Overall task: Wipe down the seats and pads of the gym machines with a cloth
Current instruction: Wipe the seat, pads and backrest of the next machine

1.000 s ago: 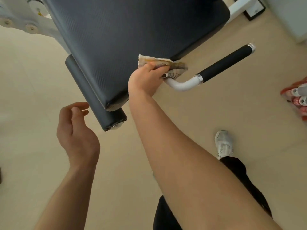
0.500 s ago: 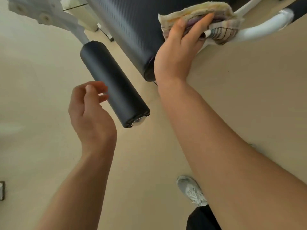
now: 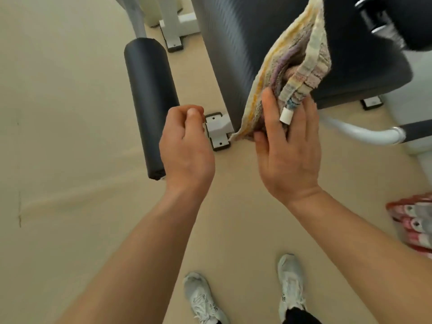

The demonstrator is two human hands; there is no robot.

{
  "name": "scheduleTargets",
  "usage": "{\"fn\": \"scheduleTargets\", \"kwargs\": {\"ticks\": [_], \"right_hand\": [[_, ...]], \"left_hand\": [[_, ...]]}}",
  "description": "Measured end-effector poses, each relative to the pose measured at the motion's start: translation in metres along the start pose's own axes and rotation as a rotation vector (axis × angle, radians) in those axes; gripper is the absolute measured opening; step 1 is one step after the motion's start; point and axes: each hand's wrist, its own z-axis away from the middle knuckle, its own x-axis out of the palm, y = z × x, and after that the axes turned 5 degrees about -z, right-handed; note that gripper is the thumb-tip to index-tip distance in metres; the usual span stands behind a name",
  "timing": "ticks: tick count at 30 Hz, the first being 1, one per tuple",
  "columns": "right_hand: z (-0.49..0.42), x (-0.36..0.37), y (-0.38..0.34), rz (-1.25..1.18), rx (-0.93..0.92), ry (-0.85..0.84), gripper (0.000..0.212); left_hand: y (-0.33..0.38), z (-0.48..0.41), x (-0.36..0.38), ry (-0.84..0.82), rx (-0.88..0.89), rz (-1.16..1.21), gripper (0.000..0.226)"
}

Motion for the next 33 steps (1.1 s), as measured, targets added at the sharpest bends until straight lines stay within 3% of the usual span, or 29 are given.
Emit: {"fn": "scheduleTargets", "kwargs": {"ticks": [5, 9, 11, 15, 18, 23, 26, 30, 33], "right_hand": [[-0.048, -0.023, 0.025, 0.024, -0.524, -0.216, 0.036], [-0.114, -0.040, 0.012, -0.044, -0.621, -0.693, 0.042], [-0.149, -0.028, 0.001, 0.007, -0.602, -0.813, 0.043], [-0.197, 0.002, -0.010, 0.081, -0.511, -0.845, 0.043], [-0.185, -0.002, -0.017, 0.168, -0.473, -0.825, 0.046], [-0.123, -0.050, -0.014, 0.119, -0.640, -0.944, 0.051], [-0.157, -0.038, -0.010, 0.123, -0.703, -1.059, 0.053], [-0.227, 0.016, -0.017, 0.155, -0.520, -0.924, 0.045], [-0.207, 0.018, -0.020, 0.134, -0.358, -0.821, 0.042]], "left_hand": [[-0.001, -0.018, -0.003, 0.061, -0.023, 0.052, 0.022], [-0.006, -0.028, -0.009, 0.105, -0.011, 0.054, 0.023], [-0.005, -0.030, -0.010, 0.106, -0.019, 0.049, 0.023], [0.003, -0.029, -0.012, 0.074, -0.032, 0.035, 0.023], [0.006, -0.030, -0.017, 0.061, -0.025, 0.046, 0.023], [0.000, -0.026, -0.022, 0.043, -0.029, 0.046, 0.021], [-0.001, -0.023, -0.022, 0.005, -0.037, 0.009, 0.020], [0.012, -0.025, -0.031, -0.019, -0.013, -0.031, 0.020], [0.029, -0.036, -0.038, -0.061, -0.006, -0.040, 0.021]]}}
